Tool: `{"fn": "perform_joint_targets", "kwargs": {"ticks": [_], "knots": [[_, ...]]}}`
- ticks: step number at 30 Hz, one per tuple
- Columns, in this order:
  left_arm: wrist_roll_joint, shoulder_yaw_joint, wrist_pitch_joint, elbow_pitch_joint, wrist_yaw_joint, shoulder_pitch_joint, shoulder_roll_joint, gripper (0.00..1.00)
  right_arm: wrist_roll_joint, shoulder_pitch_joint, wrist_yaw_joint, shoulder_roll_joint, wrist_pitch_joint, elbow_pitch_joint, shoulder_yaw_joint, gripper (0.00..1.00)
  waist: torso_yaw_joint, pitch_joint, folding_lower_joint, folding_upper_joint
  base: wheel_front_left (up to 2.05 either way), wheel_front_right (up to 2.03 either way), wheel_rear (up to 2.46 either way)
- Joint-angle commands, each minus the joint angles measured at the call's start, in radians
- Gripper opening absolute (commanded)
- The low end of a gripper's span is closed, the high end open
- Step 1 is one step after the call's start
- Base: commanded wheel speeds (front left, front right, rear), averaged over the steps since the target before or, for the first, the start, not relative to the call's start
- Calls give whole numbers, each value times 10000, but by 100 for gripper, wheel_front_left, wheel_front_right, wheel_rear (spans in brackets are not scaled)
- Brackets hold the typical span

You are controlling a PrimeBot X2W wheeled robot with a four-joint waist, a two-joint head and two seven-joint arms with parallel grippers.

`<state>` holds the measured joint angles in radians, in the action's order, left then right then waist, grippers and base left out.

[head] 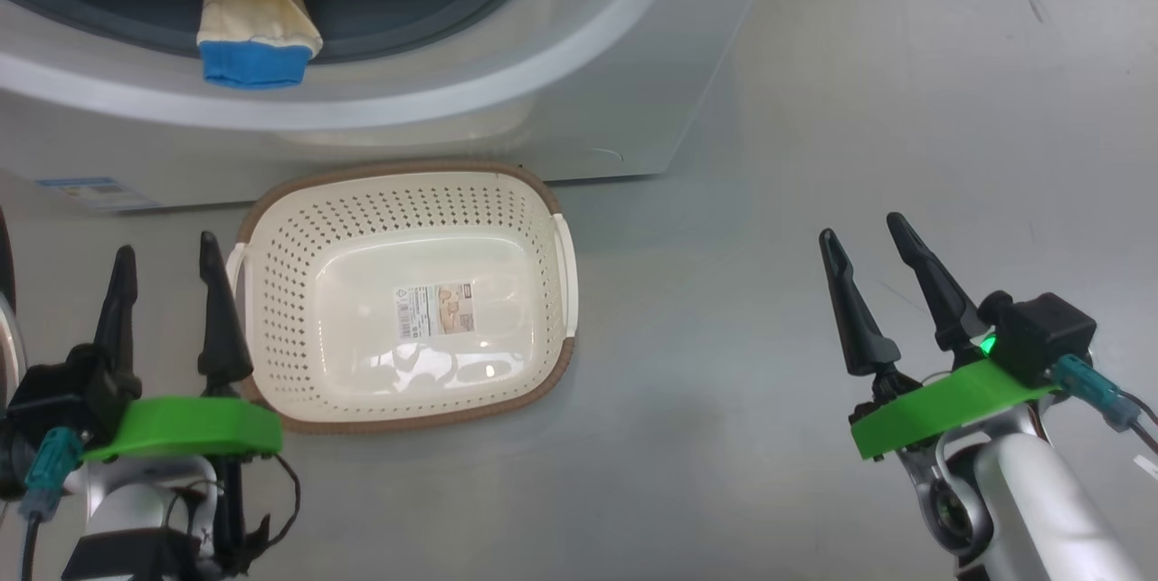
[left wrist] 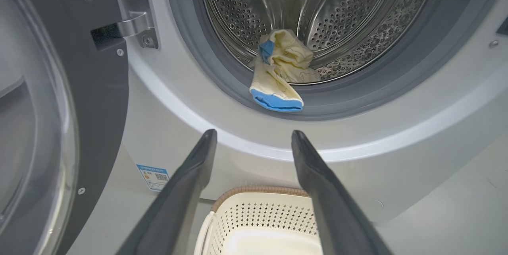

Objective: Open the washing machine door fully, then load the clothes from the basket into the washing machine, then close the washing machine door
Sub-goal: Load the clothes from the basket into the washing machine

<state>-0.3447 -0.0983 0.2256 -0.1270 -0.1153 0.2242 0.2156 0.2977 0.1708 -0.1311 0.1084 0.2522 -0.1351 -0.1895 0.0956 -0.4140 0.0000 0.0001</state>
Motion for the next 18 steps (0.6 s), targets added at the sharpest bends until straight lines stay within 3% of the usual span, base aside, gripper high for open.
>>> {"fn": "perform_joint_targets", "kwargs": {"ticks": [1,18], "knots": [[-32,326,-40,211,15,399,346,100,4,132,4,145,95,288,-189,100,6,-35,0,-1,0,0,0],[-2,13,-1187,-1199,580,3766,1072,100,48,482,4,64,95,266,-309,100,325,-484,0,-1,0,0,0]]}}
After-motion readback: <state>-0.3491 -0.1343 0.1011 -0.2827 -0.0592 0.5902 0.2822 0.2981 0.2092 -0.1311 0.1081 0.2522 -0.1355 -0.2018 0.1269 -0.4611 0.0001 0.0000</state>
